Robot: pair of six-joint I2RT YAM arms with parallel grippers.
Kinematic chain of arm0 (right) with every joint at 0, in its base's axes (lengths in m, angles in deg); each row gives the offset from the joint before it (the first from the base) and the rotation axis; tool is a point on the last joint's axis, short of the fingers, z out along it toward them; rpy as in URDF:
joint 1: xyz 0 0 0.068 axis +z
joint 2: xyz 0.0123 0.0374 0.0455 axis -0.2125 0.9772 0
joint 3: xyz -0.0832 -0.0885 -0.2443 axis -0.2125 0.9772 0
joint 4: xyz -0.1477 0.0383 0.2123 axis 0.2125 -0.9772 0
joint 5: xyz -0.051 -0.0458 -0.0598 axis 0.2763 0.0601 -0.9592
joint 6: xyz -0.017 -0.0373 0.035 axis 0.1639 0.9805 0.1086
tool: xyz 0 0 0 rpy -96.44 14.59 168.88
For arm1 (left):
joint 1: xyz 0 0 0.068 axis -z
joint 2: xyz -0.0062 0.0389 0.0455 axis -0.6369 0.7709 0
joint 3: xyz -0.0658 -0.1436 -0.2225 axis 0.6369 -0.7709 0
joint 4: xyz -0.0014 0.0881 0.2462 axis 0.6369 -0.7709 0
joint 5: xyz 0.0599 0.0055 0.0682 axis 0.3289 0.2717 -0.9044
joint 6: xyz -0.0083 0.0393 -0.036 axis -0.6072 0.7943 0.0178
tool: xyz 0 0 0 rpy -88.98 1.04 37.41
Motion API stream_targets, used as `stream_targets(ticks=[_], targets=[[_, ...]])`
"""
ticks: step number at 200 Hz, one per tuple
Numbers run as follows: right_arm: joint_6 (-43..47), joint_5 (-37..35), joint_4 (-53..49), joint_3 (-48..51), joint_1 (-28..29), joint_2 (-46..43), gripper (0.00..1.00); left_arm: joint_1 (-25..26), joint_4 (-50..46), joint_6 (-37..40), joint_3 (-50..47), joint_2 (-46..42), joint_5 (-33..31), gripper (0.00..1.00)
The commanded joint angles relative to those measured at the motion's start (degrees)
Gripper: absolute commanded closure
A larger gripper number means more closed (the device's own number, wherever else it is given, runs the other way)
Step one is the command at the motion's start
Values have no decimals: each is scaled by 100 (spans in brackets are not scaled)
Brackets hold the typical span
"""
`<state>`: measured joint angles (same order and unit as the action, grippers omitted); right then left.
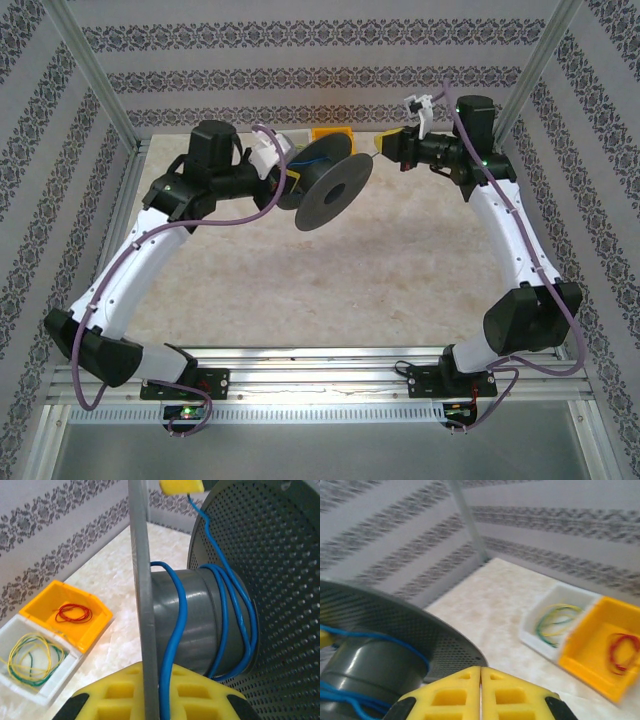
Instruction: Wrap the cables
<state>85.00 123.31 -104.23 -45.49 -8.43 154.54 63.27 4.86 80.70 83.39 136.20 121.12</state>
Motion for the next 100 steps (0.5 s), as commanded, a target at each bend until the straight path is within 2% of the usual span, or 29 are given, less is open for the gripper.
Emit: stream_targets(ticks=[1, 27, 54, 82, 100], targets=[[-412, 151, 1573, 328, -613, 10, 100, -329, 241, -91, -94, -670, 1787, 100], [-1135, 501, 2535, 829, -551, 35, 100, -544, 1215, -804, -217, -770, 2560, 100], [-2055, 811, 3601, 1207, -537, 192, 100, -677, 2633, -1749, -464, -809, 3123, 100], [-2789, 1020, 4368, 1416, -443, 359, 100, -770, 4223, -2854, -724, -763, 3431, 100], [-2899, 1179, 4457, 1413, -321, 396, 100, -783, 4575, -3138, -714, -703, 3438, 100]])
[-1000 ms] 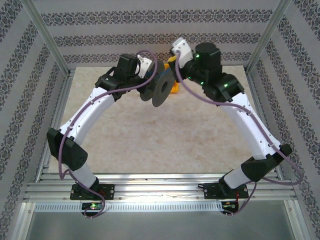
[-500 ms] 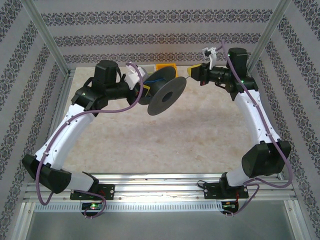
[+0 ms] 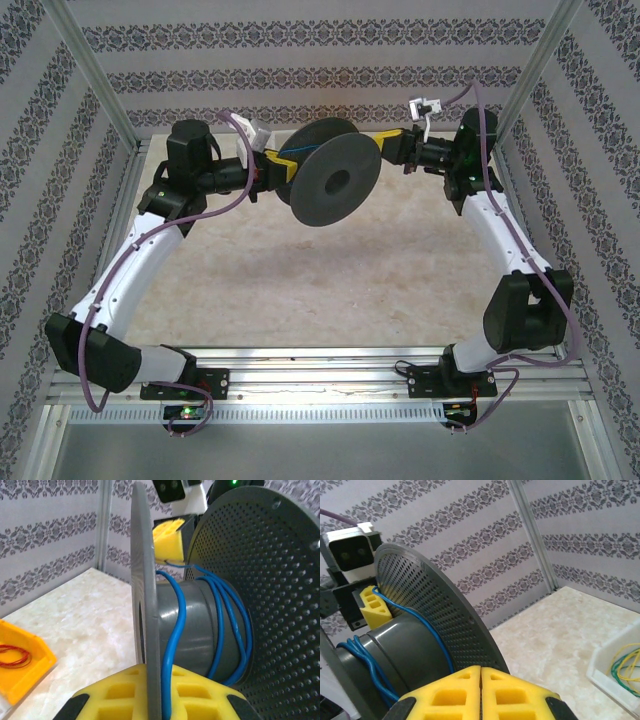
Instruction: Wrap the cables
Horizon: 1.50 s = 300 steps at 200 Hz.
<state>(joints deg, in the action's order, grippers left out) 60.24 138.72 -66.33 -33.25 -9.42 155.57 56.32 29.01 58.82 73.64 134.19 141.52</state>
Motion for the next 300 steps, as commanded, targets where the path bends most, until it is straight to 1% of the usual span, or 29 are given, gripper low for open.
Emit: stream_targets(ticks=[1, 44, 65, 110, 162, 203, 247, 263, 272, 300], targets=[[-429, -354, 677, 192, -219, 294, 100, -90, 2156, -951, 267, -504, 1396, 100], [-729, 43, 734, 167, -145, 278, 100, -130, 2219, -905, 278, -534, 1165, 100], [-798, 243, 677, 207, -77, 271, 100, -146, 2506, -1055, 217, -542, 1142, 100], [-821, 671, 629, 280, 353, 205, 100, -154, 2861, -1280, 220, -425, 1093, 100], [-612, 873, 308, 162, 873, -10, 100, -147, 2759, -1225, 246, -357, 944, 100], [-568, 1163, 140, -38, 1261, 46, 100, -150, 2776, -1230, 254, -292, 852, 100], [-508, 1320, 22, -178, 1438, 118, 100, -155, 2627, -1149, 283, -289, 799, 100], [-464, 1307, -69, -207, 1436, 117, 96, -153, 2579, -1116, 261, -312, 789, 100], [-421, 1270, -141, -218, 1419, 93, 91, -155, 2562, -1096, 255, -322, 781, 100], [-301, 882, -377, -194, 1232, 14, 86, -155, 2468, -1026, 221, -390, 732, 100]])
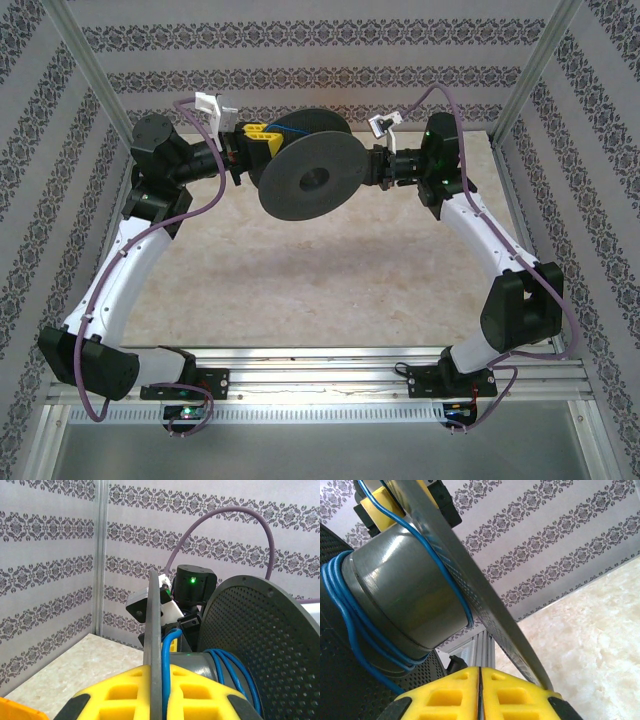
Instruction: Wrap the cables
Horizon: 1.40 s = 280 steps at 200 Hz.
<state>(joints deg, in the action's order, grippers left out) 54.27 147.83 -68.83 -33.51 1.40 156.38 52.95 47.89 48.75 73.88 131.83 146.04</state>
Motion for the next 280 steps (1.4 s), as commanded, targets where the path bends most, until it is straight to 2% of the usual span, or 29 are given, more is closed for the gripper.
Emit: stream_targets(ticks=[1, 13, 37, 65, 119, 142, 182, 202, 256, 274, 280], targets=[[294, -54, -137, -162, 130, -77, 86, 182, 580, -16, 193, -154, 277, 100], [294, -276, -207, -110, -17, -131, 83, 187, 496, 44, 172, -197, 227, 100], [284, -602, -300, 21, -291, -269, 70, 188, 333, 177, 135, -275, 138, 100], [497, -790, -655, 54, -494, -417, 67, 185, 228, 262, 126, -322, 89, 100], [653, -905, -961, 63, -676, -501, 49, 183, 165, 294, 78, -357, 6, 100], [666, -940, -1006, 106, -696, -499, 48, 189, 159, 312, 121, -353, -42, 100], [484, -1102, -837, 379, -699, -539, 54, 182, 158, 330, 162, -346, -95, 100], [244, -1183, -571, 568, -675, -571, 61, 185, 158, 334, 179, -342, -121, 100], [-344, -1395, 174, 1050, -579, -639, 91, 183, 245, 278, 196, -339, -131, 100], [-350, -1432, 176, 1096, -546, -686, 100, 189, 237, 285, 190, -344, -148, 100], [-349, -1433, 180, 1101, -541, -702, 100, 182, 231, 285, 187, -345, -144, 100]])
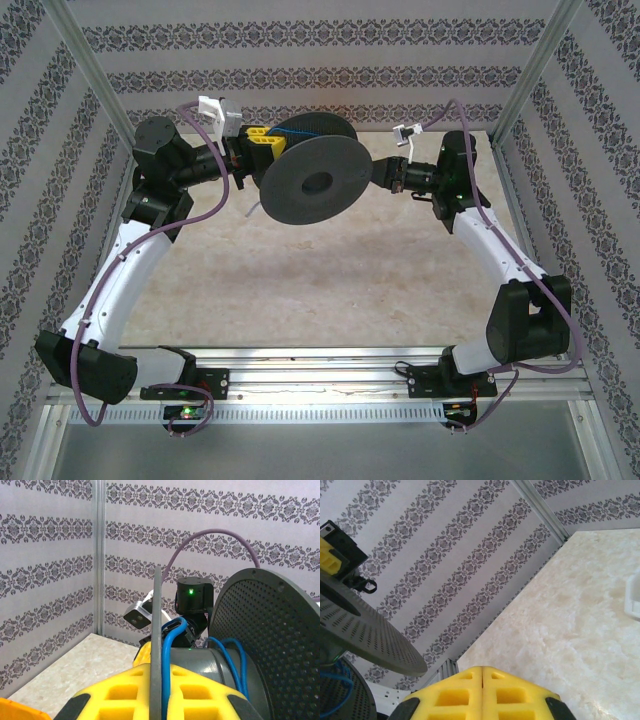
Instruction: Wrap the cables
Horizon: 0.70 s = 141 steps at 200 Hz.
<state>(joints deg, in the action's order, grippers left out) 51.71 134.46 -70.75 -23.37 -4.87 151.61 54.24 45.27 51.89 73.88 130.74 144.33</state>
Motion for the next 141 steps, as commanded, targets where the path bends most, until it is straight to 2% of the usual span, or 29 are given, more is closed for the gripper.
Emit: stream_targets(ticks=[1, 36, 58, 84, 124, 141], targets=[[-89, -95, 368, 86, 86, -229, 100, 53, 496, -29, 188, -233, 25, 100], [127, -147, 69, 106, 62, -358, 100, 54, 508, -43, 169, -222, -9, 100], [449, -199, -362, 103, -51, -468, 82, 57, 478, -64, 136, -197, -94, 100], [735, -201, -763, 139, -287, -684, 52, 53, 157, -36, 127, -177, -456, 100], [873, 5, -825, 338, -688, -1147, 22, 53, -332, 7, 90, -146, -935, 100], [970, 141, -828, 359, -755, -1338, 12, 53, -563, 4, 154, -52, -1066, 100]])
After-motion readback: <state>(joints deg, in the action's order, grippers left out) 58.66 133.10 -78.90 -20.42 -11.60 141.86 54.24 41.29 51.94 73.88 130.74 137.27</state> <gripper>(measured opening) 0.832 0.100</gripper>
